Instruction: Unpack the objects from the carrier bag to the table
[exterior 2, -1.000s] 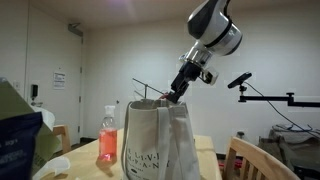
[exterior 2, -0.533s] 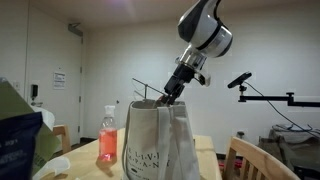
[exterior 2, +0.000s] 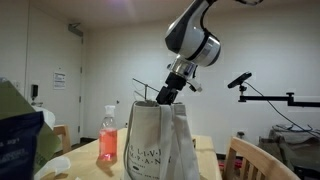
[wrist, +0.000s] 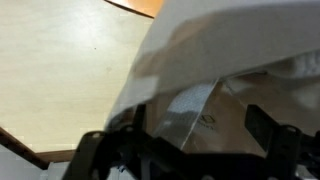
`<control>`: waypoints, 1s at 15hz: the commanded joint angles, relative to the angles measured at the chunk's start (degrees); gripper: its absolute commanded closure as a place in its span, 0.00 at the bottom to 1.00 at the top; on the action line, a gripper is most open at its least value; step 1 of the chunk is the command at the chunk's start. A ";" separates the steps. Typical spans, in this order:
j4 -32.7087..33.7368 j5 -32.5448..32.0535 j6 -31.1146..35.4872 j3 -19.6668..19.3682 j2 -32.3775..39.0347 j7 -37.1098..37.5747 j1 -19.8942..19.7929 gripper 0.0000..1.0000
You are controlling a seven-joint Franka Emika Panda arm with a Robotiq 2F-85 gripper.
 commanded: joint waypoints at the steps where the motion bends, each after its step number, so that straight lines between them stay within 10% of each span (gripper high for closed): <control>1: 2.16 -15.27 6.44 15.21 -0.47 11.35 -13.78 0.00; 6: 3.13 -42.46 8.87 30.93 -0.44 30.50 -29.86 0.00; 10: 3.97 -61.24 8.81 39.23 -1.19 43.40 -39.22 0.42; 15: 2.47 -74.42 10.27 41.73 -5.02 51.66 -41.32 0.80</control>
